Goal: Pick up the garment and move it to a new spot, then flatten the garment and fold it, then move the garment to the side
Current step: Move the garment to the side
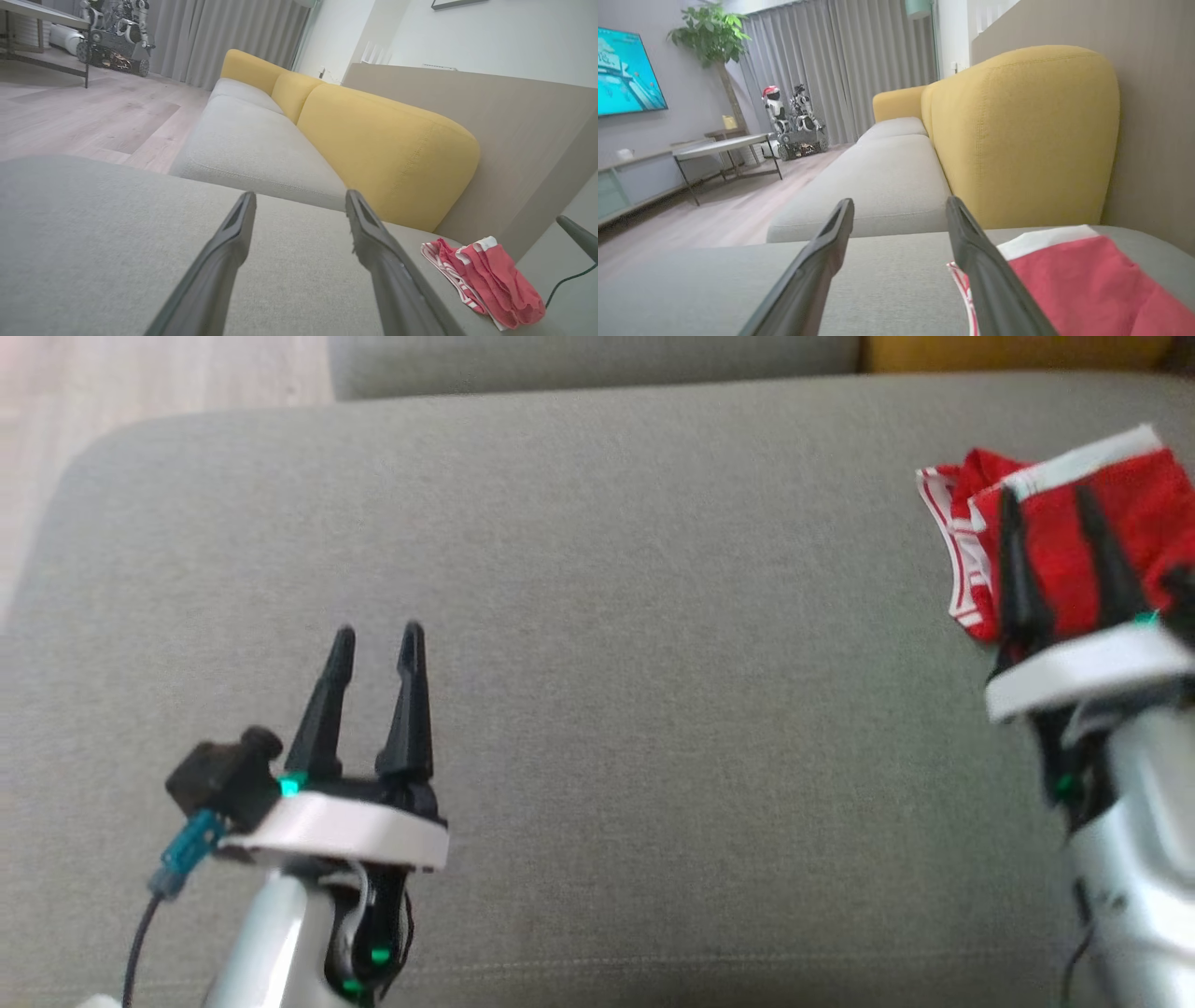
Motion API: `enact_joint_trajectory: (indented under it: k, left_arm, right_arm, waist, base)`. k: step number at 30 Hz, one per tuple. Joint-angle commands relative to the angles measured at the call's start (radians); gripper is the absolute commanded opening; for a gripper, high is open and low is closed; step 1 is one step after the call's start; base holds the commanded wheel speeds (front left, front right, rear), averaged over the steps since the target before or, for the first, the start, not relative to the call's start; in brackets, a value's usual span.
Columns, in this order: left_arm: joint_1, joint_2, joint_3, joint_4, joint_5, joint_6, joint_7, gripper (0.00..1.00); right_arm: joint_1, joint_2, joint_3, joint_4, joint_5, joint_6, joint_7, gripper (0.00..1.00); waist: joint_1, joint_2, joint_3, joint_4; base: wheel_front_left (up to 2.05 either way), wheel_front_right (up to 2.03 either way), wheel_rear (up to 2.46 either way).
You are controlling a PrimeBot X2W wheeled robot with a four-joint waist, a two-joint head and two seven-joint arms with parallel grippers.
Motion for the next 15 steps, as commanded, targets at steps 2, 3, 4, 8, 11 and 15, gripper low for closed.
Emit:
enact_joint_trajectory:
  k: [2,3,4,8,11,15]
  left_arm:
    - [-0.009,0.007,0.038,-0.026,0.0,0.005,-0.005,1.0]
    - [0.002,0.007,0.04,-0.024,-0.001,0.005,-0.005,1.0]
    - [0.012,0.007,0.041,-0.023,-0.004,0.005,-0.005,1.0]
    - [0.047,0.007,0.05,-0.032,0.02,0.007,-0.005,1.0]
    - [0.071,0.007,0.051,-0.022,0.036,0.006,-0.005,1.0]
    - [0.092,0.007,0.067,-0.023,0.046,0.016,-0.005,1.0]
  right_arm:
    - [0.036,0.03,-0.012,-0.066,-0.013,0.007,-0.015,1.0]
    - [0.065,0.05,-0.027,-0.085,-0.019,0.007,-0.018,1.0]
    - [0.094,0.069,-0.038,-0.103,-0.027,0.007,-0.021,1.0]
    - [0.196,0.122,-0.037,-0.174,-0.067,0.007,-0.034,1.0]
    - [0.255,0.147,-0.044,-0.216,-0.096,0.007,-0.043,1.0]
    - [0.311,0.176,-0.066,-0.242,-0.116,0.007,-0.049,1.0]
  waist:
    - [0.0001,0.0,-0.03,0.02]
    - [0.0001,0.0,-0.037,0.023]
    - [0.0001,0.0,-0.043,0.026]
    - [0.0001,0.0,-0.059,0.029]
    - [0.0001,0.0,-0.071,0.029]
    - [0.0001,0.0,-0.083,0.027]
  base:
    - [0.0,0.0,0.0]
    - [0.0,0.0,0.0]
    - [0.0,0.0,0.0]
    - [0.0,0.0,0.0]
    - [0.0,0.0,0.0]
    - [0.0,0.0,0.0]
